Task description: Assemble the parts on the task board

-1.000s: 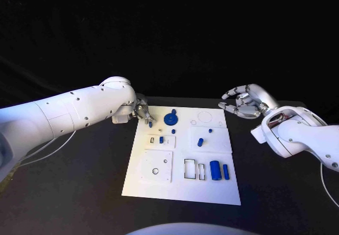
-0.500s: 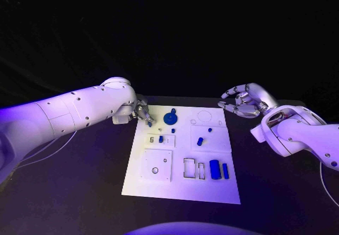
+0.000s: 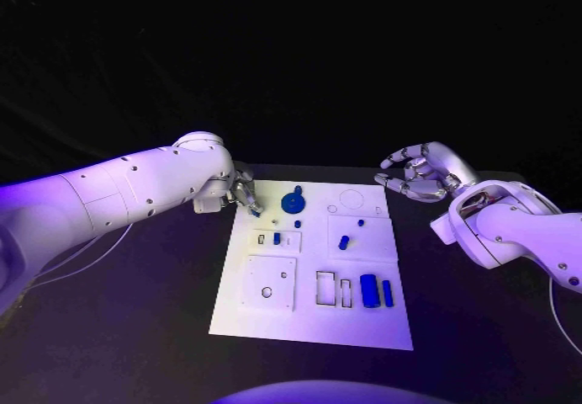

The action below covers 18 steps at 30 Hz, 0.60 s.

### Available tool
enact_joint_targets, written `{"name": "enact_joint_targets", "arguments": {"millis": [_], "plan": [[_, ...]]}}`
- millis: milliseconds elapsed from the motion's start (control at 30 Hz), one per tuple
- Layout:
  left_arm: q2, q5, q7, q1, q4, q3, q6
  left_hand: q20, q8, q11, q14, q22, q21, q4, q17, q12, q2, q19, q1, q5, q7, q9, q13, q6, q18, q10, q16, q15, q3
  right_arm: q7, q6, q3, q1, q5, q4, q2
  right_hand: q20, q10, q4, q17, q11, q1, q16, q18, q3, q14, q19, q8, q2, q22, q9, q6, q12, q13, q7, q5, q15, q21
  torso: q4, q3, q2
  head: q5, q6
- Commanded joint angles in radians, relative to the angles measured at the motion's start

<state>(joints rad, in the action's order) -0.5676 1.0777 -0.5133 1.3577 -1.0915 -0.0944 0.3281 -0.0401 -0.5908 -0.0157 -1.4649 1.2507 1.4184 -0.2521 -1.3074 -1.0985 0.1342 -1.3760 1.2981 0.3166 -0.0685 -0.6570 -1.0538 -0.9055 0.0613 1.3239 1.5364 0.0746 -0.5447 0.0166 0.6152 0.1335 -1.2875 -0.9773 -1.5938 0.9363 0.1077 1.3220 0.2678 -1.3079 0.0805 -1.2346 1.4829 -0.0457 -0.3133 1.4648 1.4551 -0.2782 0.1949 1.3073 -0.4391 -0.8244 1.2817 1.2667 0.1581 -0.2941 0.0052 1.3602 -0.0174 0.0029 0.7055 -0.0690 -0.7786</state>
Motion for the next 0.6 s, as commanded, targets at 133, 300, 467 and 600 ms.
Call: {"name": "enact_joint_targets", "arguments": {"millis": [133, 300, 467, 600], "plan": [[-0.022, -0.063, 0.007, 0.000, -0.029, 0.003, -0.039, -0.005, -0.019, 0.005, -0.091, 0.004, 0.004, 0.088, -0.208, -0.001, -0.005, -0.005, 0.009, 0.004, 0.003, -0.031, -0.002, -0.004, 0.009, 0.007, 0.005, -0.008, -0.130, 0.008, 0.000, 0.000, 0.000, -0.005, 0.001, 0.000, -0.005, 0.000, 0.005, -0.057, -0.007, -0.008, -0.006, -0.008, -0.001, 0.058, -0.002, -0.006, -0.004, 0.112, -0.001, 0.005, -0.003, 0.001, 0.000, -0.006, -0.007, -0.004, 0.0013, 0.0006, -0.002, -0.001, -0.002], [-0.063, -0.104, 0.006, 0.000, -0.086, 0.005, -0.061, -0.005, -0.029, 0.005, -0.091, 0.010, 0.007, 0.099, -0.211, -0.009, 0.003, -0.008, -0.004, 0.006, 0.004, -0.039, -0.008, -0.004, 0.008, 0.013, 0.007, -0.007, -0.163, 0.007, -0.002, 0.000, 0.001, -0.005, 0.003, 0.001, -0.005, 0.000, 0.005, -0.057, -0.007, -0.008, -0.006, -0.008, -0.001, 0.058, -0.002, -0.006, -0.004, 0.112, -0.001, 0.005, -0.003, 0.001, 0.000, -0.006, -0.007, -0.004, 0.0042, 0.0010, -0.005, -0.001, -0.003], [-0.116, -0.138, 0.007, 0.000, -0.168, 0.007, -0.096, -0.004, -0.041, 0.002, -0.093, 0.020, 0.012, 0.112, -0.215, -0.020, 0.014, -0.014, -0.024, 0.007, 0.007, -0.048, -0.018, -0.006, 0.006, 0.022, 0.009, -0.005, -0.195, 0.006, -0.003, 0.000, 0.001, -0.005, 0.004, 0.002, -0.005, 0.000, 0.005, -0.057, -0.007, -0.009, -0.006, -0.008, -0.001, 0.058, -0.002, -0.006, -0.005, 0.112, -0.001, 0.005, -0.003, 0.001, 0.000, -0.008, -0.007, -0.004, 0.0092, 0.0009, -0.009, 0.001, -0.006], [-0.153, -0.153, 0.010, -0.003, -0.231, 0.006, -0.138, -0.002, -0.050, 0.000, -0.093, 0.027, 0.016, 0.122, -0.216, -0.029, 0.024, -0.018, -0.040, 0.007, 0.009, -0.054, -0.025, -0.008, 0.004, 0.028, 0.010, -0.003, -0.220, 0.006, -0.005, 0.000, 0.001, -0.005, 0.005, 0.003, -0.005, 0.000, 0.005, -0.057, -0.007, -0.009, -0.006, -0.008, -0.001, 0.058, -0.002, -0.006, -0.005, 0.112, -0.001, 0.005, -0.003, 0.001, 0.000, -0.008, -0.007, -0.004, 0.0128, 0.0001, -0.012, 0.001, -0.009]]}}
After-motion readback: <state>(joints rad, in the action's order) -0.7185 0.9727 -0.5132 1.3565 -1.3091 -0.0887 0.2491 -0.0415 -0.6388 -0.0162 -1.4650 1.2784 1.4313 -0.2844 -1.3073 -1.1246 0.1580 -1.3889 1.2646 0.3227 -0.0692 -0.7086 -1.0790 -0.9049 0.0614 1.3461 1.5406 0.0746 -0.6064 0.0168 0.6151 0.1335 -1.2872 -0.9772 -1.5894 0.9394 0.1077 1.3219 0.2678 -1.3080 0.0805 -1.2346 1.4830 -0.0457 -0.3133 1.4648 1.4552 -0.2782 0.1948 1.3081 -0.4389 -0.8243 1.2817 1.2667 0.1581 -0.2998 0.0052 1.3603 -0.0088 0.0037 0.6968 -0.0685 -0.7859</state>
